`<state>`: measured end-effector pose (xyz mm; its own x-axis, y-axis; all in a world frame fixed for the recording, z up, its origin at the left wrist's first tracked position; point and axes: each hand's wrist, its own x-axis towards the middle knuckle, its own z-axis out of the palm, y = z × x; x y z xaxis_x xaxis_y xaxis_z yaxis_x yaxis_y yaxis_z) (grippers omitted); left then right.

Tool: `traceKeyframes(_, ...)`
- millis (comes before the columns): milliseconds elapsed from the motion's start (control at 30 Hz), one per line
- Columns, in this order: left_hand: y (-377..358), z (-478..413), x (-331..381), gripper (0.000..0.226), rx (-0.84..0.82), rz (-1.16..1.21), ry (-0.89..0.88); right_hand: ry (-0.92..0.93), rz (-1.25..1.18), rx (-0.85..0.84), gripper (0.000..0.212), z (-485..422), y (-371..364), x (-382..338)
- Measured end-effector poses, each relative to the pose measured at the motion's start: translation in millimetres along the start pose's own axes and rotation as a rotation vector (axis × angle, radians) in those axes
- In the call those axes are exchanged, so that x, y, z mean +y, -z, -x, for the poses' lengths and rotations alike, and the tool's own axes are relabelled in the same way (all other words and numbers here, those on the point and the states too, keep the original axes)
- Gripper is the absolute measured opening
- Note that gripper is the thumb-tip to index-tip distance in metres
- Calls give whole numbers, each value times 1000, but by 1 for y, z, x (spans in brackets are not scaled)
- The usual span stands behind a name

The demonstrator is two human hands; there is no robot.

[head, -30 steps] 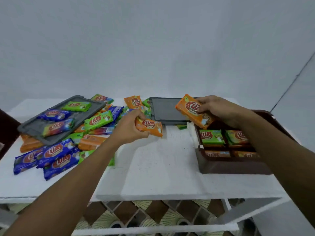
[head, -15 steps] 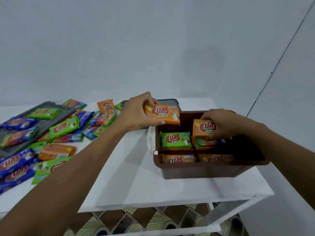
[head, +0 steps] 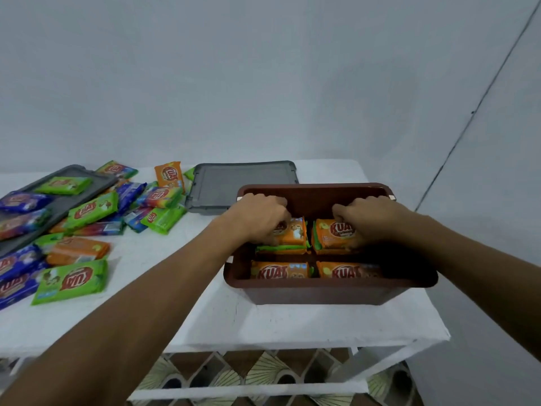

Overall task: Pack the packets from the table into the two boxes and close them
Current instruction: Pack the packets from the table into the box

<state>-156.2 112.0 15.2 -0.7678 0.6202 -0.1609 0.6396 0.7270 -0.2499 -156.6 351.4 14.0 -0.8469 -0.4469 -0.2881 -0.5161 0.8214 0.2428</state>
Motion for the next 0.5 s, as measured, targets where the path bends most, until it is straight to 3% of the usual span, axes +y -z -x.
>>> traceKeyframes(100,2,-2,4,49,-28,-18,13,-4,-36,11,62,-1,-3,-1)
traceKeyframes(267,0,-10,18,81,-69,-23,49,-16,-60,34,68,-3,-7,1)
traceKeyframes(500,-6,-12,20,71,-34,-52,92,-72,-64,82,63,-1,-7,-2)
